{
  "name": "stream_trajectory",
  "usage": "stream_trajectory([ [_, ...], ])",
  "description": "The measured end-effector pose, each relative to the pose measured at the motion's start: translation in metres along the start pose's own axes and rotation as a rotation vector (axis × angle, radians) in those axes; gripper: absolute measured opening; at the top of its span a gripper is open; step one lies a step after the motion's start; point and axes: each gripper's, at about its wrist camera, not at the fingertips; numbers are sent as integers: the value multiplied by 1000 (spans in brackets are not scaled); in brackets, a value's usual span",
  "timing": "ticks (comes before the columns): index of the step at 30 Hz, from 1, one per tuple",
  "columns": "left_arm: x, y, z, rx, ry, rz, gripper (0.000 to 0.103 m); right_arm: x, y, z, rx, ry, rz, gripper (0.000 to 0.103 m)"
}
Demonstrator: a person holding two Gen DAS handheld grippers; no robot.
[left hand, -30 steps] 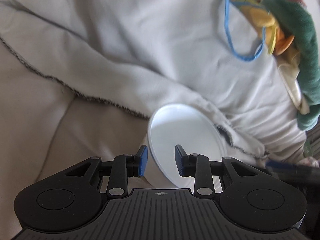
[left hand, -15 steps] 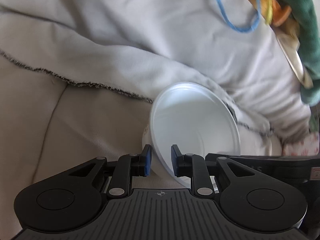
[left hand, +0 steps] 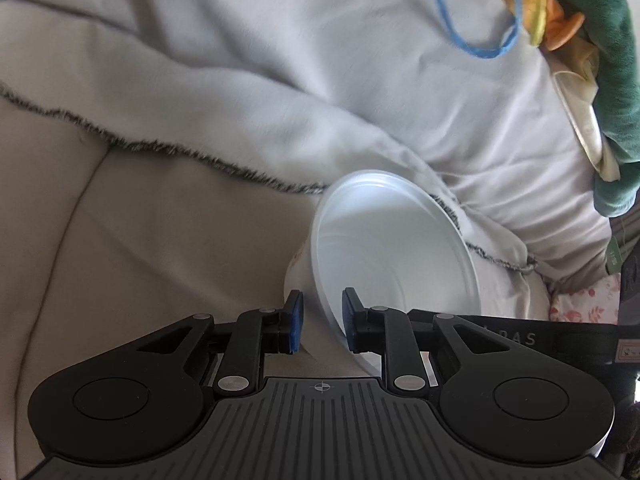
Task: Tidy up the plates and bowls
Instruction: 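Grasp the white bowl rim with both grippers and lift it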
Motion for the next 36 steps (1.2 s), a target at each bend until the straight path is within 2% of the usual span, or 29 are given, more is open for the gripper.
stream_trajectory([
  [3, -22, -8, -6, -28, -34, 42, 25, -12, -2, -9, -25, 15, -8, 28],
  [7, -56, -24, -4, -41, -145, 94, 29, -53, -12, -34, -50, 27, 6, 28],
  [11, -81, -39, 26, 38, -219, 126, 31, -107, -21, -50, -68, 6, 52, 28],
  [14, -94, -45, 52, 99, -180, 114, 30, -134, -25, -50, -78, -18, 80, 28],
  [17, -100, -50, 67, 110, -121, 95, 30, -153, -29, -40, -69, -29, 126, 29],
  [22, -108, -50, 84, 124, -44, 87, 30, -179, -41, -22, -23, 36, 207, 29],
  [26, -137, -51, 60, 74, -89, 122, 30, -194, -51, -31, -30, 126, 271, 27],
  [30, -184, -59, 11, 9, -140, 223, 32, -202, -63, -85, -155, 142, 253, 27],
  [33, -212, -76, -19, 16, -142, 274, 32, -210, -78, -133, -211, 166, 243, 27],
  [36, -229, -97, -43, 38, -125, 306, 30, -206, -101, -170, -245, 138, 191, 27],
])
Point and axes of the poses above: each gripper's, at about its wrist camera, not at the fingertips, and z roughly the way its jaws point, x to its left, y to its top, and after that the axes turned 7 degrees about -y, right-handed
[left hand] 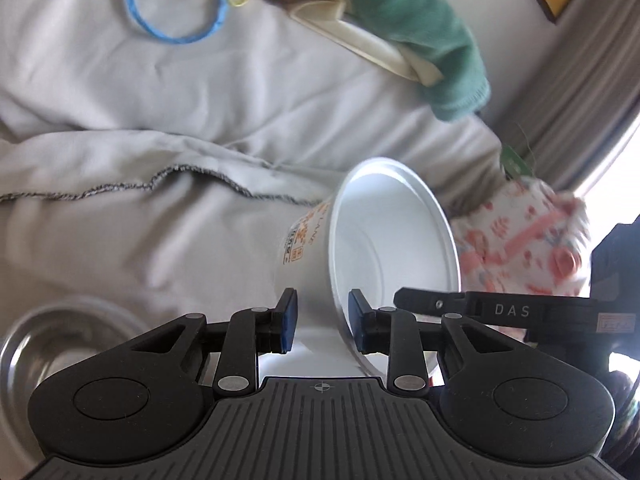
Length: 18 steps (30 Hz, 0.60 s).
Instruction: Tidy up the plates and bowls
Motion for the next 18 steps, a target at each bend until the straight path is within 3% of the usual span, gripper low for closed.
stream_trajectory([
  [4, -11, -22, -18, 31, 39, -4, 30, 5, -27, -29, 1, 5, -59, 28],
  [7, 1, -38, -10, 82, 66, -41, 30, 8, -43, -26, 38, -10, -91, 28],
  [11, 34, -53, 3, 168, 60, -109, 28, 16, -60, 1, 75, -144, -185, 28],
  [14, 52, -54, -27, 85, 43, -96, 28, 21, -62, 0, 46, -216, -226, 32],
  [18, 88, -51, -74, -74, 128, -106, 28, 43, -51, -17, -31, -218, -250, 38],
])
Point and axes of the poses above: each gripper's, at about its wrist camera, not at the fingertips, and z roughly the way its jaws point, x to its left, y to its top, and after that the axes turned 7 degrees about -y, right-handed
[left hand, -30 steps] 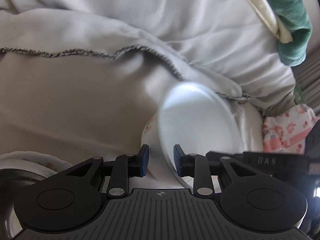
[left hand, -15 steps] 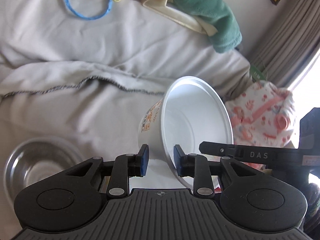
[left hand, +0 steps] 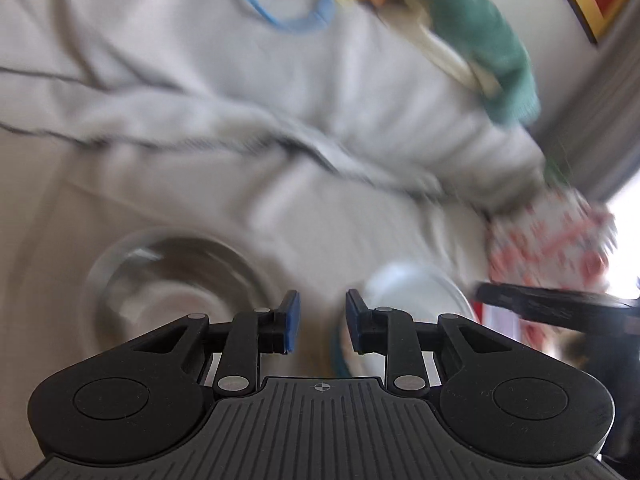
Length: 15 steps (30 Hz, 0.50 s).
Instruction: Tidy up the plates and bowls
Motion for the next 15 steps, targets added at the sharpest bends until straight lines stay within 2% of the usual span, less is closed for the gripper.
stream_trajectory([
  [3, 39, 0, -13, -80, 184, -13, 28, 31, 16, -6, -47, -14, -59, 45],
  [5, 71, -5, -14, -88, 244, -76, 28, 52, 25, -1, -37, 1, -83, 46],
  [9, 119, -22, -9, -80, 202, -176, 28, 101, 39, 28, 30, 9, -141, 47],
  [15, 143, -38, -3, -81, 196, -205, 30, 173, 43, 87, 130, -62, -270, 52],
])
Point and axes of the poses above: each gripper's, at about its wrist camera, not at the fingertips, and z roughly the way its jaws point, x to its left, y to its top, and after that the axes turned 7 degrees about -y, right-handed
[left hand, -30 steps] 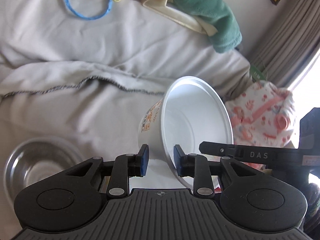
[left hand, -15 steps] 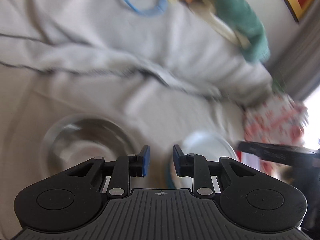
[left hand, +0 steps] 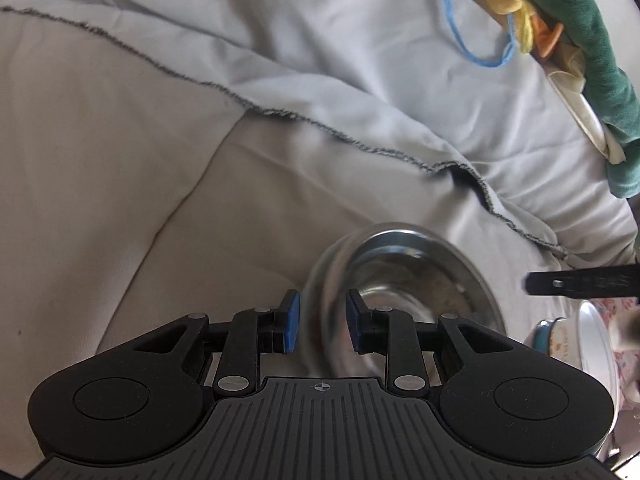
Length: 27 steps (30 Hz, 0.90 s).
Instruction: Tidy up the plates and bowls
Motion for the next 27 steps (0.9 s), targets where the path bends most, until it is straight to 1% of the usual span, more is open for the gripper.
stream_trajectory([
  [1, 3, -1, 2, 4, 1, 0, 35, 9, 4, 9, 18, -10, -21, 53],
  [4, 12, -5, 9, 38, -32, -31, 42, 31, 12, 30, 73, -22, -52, 55],
  [5, 15, -7, 11, 47, -48, -41, 43, 37, 14, 37, 92, -24, -63, 55],
  [7, 20, -8, 15, 60, -78, -56, 42, 47, 15, 49, 126, -31, -82, 60],
  [11, 24, -10, 20, 78, -131, -74, 40, 59, 15, 70, 196, -29, -75, 63],
  [13, 26, -12, 22, 82, -158, -89, 36, 64, 14, 81, 235, -19, -56, 63],
  [14, 27, -12, 23, 83, -174, -95, 33, 65, 13, 86, 256, -12, -44, 65],
  [15, 28, -12, 24, 85, -190, -99, 32, 65, 11, 90, 275, -8, -31, 69],
  [16, 27, -12, 25, 85, -190, -99, 31, 66, 9, 94, 287, -1, -12, 73],
  [19, 25, -13, 24, 80, -184, -87, 30, 64, 9, 96, 302, 22, 40, 77],
  [23, 25, -13, 23, 51, -159, -76, 30, 59, 7, 93, 304, 54, 96, 78],
  [27, 26, -11, 21, 6, -103, -60, 32, 58, 2, 85, 295, 116, 127, 78],
])
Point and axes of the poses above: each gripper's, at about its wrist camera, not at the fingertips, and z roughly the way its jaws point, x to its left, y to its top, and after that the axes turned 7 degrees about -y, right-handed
